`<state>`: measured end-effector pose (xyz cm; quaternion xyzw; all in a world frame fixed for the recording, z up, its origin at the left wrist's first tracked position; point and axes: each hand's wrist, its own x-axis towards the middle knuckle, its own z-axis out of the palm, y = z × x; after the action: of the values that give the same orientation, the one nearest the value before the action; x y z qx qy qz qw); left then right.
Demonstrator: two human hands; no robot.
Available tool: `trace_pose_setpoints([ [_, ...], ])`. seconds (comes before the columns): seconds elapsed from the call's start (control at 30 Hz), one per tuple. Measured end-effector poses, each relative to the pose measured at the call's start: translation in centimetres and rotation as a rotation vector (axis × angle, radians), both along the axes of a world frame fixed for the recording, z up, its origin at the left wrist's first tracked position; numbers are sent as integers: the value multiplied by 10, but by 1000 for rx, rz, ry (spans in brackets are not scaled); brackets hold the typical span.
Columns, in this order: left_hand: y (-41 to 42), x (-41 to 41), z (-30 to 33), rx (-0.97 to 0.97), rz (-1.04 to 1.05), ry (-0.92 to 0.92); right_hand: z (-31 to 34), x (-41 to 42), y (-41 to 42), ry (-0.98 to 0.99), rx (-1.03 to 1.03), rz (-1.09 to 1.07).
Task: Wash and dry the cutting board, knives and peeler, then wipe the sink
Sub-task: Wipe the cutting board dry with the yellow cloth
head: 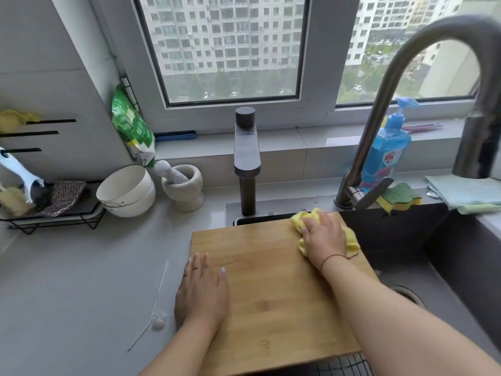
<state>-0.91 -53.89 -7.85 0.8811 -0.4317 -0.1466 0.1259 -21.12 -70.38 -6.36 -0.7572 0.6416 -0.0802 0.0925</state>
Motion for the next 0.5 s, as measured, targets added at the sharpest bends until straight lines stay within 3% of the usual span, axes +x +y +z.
trace_pose_setpoints([
  [0.1,0,1,6,46,-21,52,3,29,30,-68,45,82],
  [0.3,0,3,4,29,-31,44,-1,44,65,-59,57,524],
  [0.37,1,3,4,23,-31,48,1,17,46,-19,72,454],
  [0.5,1,3,4,32,-31,55,9,-50,20,-39,100,86],
])
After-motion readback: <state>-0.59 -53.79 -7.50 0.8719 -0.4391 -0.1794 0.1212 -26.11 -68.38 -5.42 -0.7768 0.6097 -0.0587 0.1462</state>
